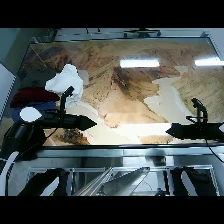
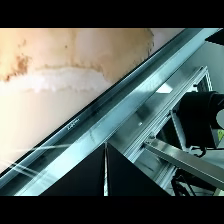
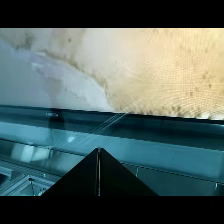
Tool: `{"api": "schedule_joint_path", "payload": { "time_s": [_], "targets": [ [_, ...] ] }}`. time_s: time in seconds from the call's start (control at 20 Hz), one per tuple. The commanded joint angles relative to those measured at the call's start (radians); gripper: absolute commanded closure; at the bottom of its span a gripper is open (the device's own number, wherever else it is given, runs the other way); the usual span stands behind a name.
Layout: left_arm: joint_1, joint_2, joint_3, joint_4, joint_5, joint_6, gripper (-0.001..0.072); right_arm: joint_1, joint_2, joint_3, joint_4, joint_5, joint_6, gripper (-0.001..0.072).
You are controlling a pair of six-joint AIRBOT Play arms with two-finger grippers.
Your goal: Fold the shirts.
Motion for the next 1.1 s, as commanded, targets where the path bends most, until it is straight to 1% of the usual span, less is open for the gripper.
{"api": "schedule_joint_path", "payload": {
  "time_s": [0.0, 0.25, 0.45, 0.5, 0.65, 0.95, 1.0, 1.05],
  "targets": [
    [0.0, -0.001, -0.002, -0.002, 0.002, 0.0, 0.069, 0.0, 0.0, -0.002, -0.003, 0.0, 0.0, 0.0686],
    [0.0, -0.06, -0.003, -0.001, 0.0, 0.0, 0.0689, 0.001, 0.001, -0.002, -0.002, 0.0, 0.0, 0.0687],
    [0.0, -0.154, -0.002, -0.001, -0.001, 0.0, 0.0689, 0.0, 0.001, -0.002, -0.002, 0.0, 0.0, 0.0687],
    [0.0, -0.182, -0.002, -0.001, -0.001, 0.0, 0.0689, 0.001, 0.0, -0.002, 0.0, -0.023, 0.0, 0.0687],
    [0.0, -0.284, -0.002, -0.002, 0.001, 0.0, 0.069, 0.0, 0.001, -0.002, -0.001, -0.106, 0.0, 0.0687],
    [0.0, -0.522, -0.002, -0.01, 0.004, -0.001, 0.0689, 0.001, 0.0, -0.002, 0.015, -0.12, 0.0, 0.0687],
    [0.0, -0.565, -0.002, -0.036, -0.021, -0.034, 0.069, 0.0, 0.0, -0.002, 0.014, -0.131, 0.0, 0.0687],
    [0.0, -0.6, 0.001, -0.094, -0.039, -0.026, 0.0689, 0.001, 0.0, -0.002, 0.014, -0.132, 0.0, 0.0687]
  ]
}}
